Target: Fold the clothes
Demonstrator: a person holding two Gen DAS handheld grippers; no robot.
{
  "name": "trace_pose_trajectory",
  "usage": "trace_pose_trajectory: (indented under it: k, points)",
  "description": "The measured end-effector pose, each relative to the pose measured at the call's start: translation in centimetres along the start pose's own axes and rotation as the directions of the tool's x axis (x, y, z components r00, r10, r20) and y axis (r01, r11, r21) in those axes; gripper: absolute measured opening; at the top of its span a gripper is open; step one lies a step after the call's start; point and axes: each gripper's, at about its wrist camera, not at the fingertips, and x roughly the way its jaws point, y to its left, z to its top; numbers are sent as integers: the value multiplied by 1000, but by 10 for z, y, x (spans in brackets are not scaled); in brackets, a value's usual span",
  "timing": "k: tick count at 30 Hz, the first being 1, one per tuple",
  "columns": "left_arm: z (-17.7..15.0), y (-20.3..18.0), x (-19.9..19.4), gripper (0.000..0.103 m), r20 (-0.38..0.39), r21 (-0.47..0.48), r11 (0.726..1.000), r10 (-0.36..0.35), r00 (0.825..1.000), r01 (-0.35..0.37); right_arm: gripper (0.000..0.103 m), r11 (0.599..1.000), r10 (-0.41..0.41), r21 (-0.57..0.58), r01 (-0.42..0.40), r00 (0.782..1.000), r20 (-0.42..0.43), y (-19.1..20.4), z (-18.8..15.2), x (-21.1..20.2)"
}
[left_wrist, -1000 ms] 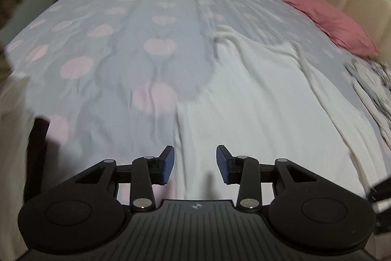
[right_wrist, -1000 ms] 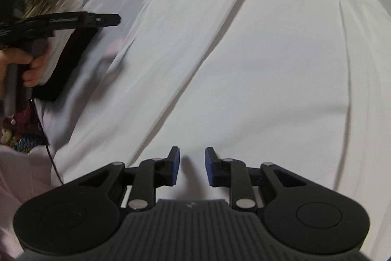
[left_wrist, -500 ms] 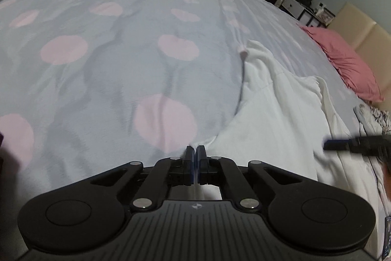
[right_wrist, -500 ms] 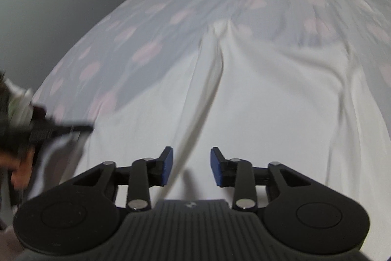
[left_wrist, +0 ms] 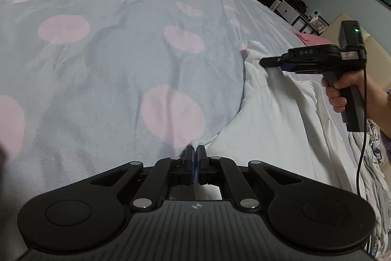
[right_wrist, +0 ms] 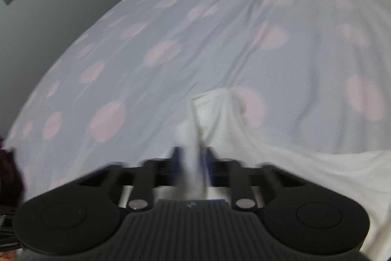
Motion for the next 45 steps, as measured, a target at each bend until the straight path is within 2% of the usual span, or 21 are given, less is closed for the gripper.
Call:
trace_pose_trajectory:
  k: [2, 3, 6, 9, 15, 18, 19, 22, 24, 26, 27, 30, 34, 39, 41, 45]
  points:
    - [-2, -1, -1, 0, 10, 5, 1000, 7, 1000, -7, 5, 992, 110, 67, -111, 994, 20, -9, 1, 2]
    - [-3, -2, -2, 0, 16, 7, 1000, 11, 1000, -11, 5, 979, 169, 103, -175, 984, 65, -15, 2, 1]
    - [-5, 0, -6, 0, 43, -5, 999, 32, 999, -32, 5, 955, 206, 188, -231, 968, 145, -30, 7, 6]
    - [-5, 3, -8, 0, 52, -21, 999, 42, 998, -41, 5, 963, 171, 188, -192, 978, 123, -33, 1, 18]
    - [-6, 5, -6, 0, 56, -56, 998, 45, 997, -42, 4, 949, 148, 260, -181, 979, 142, -49, -11, 18]
    - [-6, 1, -5, 1, 58, -23, 998, 63, 996, -62, 6, 958, 78, 260, -123, 981, 178, -47, -7, 5]
    - [-6, 0, -5, 1, 56, -8, 997, 71, 996, -71, 13, 962, 64, 249, -110, 981, 185, -45, -6, -1]
    - [-5, -4, -6, 3, 57, -6, 995, 96, 994, -96, 14, 975, 50, 205, -90, 980, 194, -34, -11, -23]
    - [-5, -8, -9, 8, 63, -5, 993, 116, 991, -116, 16, 980, 60, 175, -95, 979, 193, -24, -22, -39]
    - [-5, -15, -14, 17, 72, 9, 988, 151, 986, -152, 36, 981, 63, 168, -96, 980, 189, -15, -38, -55]
    - [-6, -19, -19, 21, 73, 17, 985, 169, 983, -171, 37, 981, 74, 164, -104, 981, 180, -9, -47, -63]
    - [-14, -27, -37, 28, 61, 36, 984, 174, 983, -177, 37, 979, 115, 149, -136, 983, 145, 10, -80, -83]
    - [-43, -36, -59, 28, -22, 89, 977, 195, 981, -192, 37, 975, 181, 113, -192, 978, 102, 48, -132, -109]
    - [-90, -44, -95, 28, -89, 140, 970, 211, 973, -198, 37, 972, 221, 80, -221, 975, 9, 104, -215, -134]
    - [-107, -45, -111, 28, -111, 140, 971, 207, 972, -191, 37, 969, 230, 91, -228, 973, -18, 121, -249, -142]
    - [-139, -45, -139, 28, -124, 113, 973, 214, 969, -200, 37, 945, 272, 197, -260, 961, -40, 139, -305, -151]
